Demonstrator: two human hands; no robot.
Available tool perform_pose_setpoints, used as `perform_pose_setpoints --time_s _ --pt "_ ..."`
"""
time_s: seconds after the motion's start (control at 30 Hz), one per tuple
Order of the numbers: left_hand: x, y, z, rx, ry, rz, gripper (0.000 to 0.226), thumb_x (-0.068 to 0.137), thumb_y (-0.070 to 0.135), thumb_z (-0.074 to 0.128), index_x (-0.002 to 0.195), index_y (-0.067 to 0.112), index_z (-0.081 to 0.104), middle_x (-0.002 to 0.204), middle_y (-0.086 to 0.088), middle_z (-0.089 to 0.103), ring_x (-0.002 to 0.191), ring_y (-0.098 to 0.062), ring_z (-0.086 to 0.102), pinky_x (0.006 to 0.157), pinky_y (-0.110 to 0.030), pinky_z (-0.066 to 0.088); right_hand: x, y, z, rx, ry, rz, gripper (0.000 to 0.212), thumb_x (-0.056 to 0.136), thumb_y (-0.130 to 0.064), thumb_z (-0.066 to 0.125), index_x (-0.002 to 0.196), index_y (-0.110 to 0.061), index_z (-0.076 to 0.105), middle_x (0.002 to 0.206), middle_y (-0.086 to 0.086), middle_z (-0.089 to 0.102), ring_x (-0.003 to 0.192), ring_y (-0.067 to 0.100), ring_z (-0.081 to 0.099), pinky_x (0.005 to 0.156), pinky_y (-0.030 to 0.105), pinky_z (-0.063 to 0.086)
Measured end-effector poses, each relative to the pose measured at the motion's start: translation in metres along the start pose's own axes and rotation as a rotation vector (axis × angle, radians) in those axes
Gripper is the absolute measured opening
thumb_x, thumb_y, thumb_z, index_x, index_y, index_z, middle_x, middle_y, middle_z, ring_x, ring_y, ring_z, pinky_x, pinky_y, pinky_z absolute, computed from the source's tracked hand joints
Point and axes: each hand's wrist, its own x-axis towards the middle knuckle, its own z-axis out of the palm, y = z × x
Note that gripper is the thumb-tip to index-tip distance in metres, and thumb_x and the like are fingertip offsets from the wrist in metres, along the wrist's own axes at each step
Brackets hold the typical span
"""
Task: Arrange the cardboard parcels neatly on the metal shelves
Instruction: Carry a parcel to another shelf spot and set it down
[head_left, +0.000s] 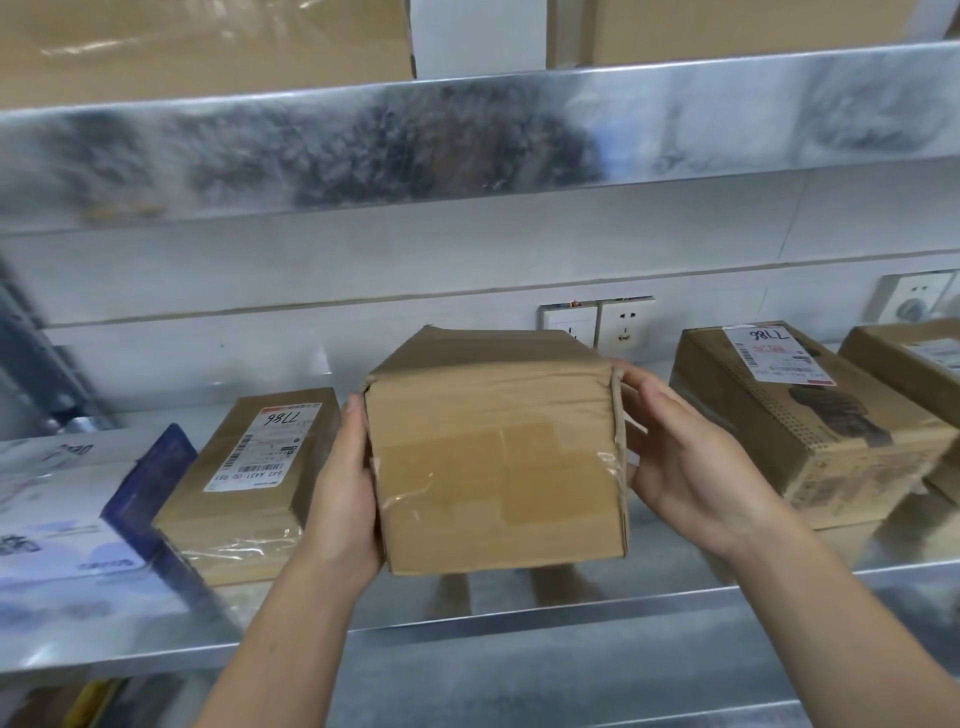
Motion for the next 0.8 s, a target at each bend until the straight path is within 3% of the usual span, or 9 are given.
perform_pose_setpoints --time_s 0.2,0.27,0.37,0.43,0.53,0.67,0.8 --pt "0.003 -0.011 -0.008 0.001 -0.032 -0.008 0.057 0.105 0.041 0.033 0.085 0.020 0.082 0.085 -0.003 0.078 0.077 -0.019 0.075 0.063 -0.034 0.059 -0.001 0.005 0.004 0.055 0.037 -0.012 0.029 0.094 -0.039 0.047 0.103 -0.022 0.070 0.105 -0.007 0.071 0.091 0.007 0.066 0.067 0.024 0.057" --pt "0.003 -0.014 -0.009 0.002 -0.042 0.009 0.046 0.104 0.033 0.034 0.106 0.013 0.075 0.078 -0.001 0.076 0.072 -0.017 0.073 0.058 -0.030 0.059 0.000 0.008 0.005 0.072 0.081 0.002 0.031 0.093 -0.043 0.049 0.098 -0.021 0.069 0.104 -0.004 0.070 0.096 0.012 0.065 0.077 0.029 0.056" --pt "0.003 -0.018 -0.006 0.033 -0.054 0.031 0.049 0.098 0.033 0.046 0.143 0.015 0.052 0.091 0.000 0.077 0.084 -0.016 0.074 0.073 -0.034 0.059 0.002 0.012 0.008 0.090 0.161 0.043 0.044 0.088 -0.049 0.052 0.112 -0.016 0.068 0.115 0.004 0.069 0.111 0.023 0.060 0.099 0.046 0.047" --pt "0.003 -0.022 -0.004 0.091 -0.082 0.019 0.054 0.097 0.041 0.051 0.147 0.022 0.050 0.108 -0.001 0.077 0.096 -0.017 0.074 0.075 -0.034 0.060 0.001 0.014 0.013 0.096 0.167 0.078 0.051 0.086 -0.047 0.057 0.125 -0.015 0.063 0.116 0.006 0.071 0.105 0.023 0.068 0.089 0.041 0.055" --pt "0.000 -0.028 -0.003 0.166 -0.077 -0.036 0.052 0.106 0.048 0.032 0.144 0.021 0.055 0.111 -0.001 0.077 0.097 -0.016 0.074 0.070 -0.031 0.060 -0.001 0.016 0.017 0.106 0.186 0.101 0.047 0.078 -0.038 0.066 0.121 -0.021 0.060 0.098 0.000 0.075 0.084 0.017 0.074 0.068 0.035 0.059" --pt "-0.003 -0.032 -0.004 0.193 -0.090 -0.073 0.053 0.106 0.048 0.029 0.141 0.021 0.058 0.096 0.005 0.079 0.086 -0.011 0.076 0.062 -0.027 0.060 -0.002 0.022 0.016 0.127 0.239 0.112 0.014 0.096 -0.025 0.059 0.110 -0.025 0.060 0.088 -0.003 0.075 0.075 0.015 0.072 0.065 0.034 0.056" --pt "-0.004 -0.029 -0.004 0.190 -0.097 -0.078 0.054 0.106 0.049 0.028 0.144 0.022 0.056 0.098 0.005 0.079 0.088 -0.011 0.075 0.067 -0.030 0.060 -0.002 0.023 0.016 0.139 0.251 0.114 0.009 0.101 -0.022 0.054 0.106 -0.026 0.059 0.083 -0.005 0.075 0.072 0.014 0.070 0.065 0.035 0.054"
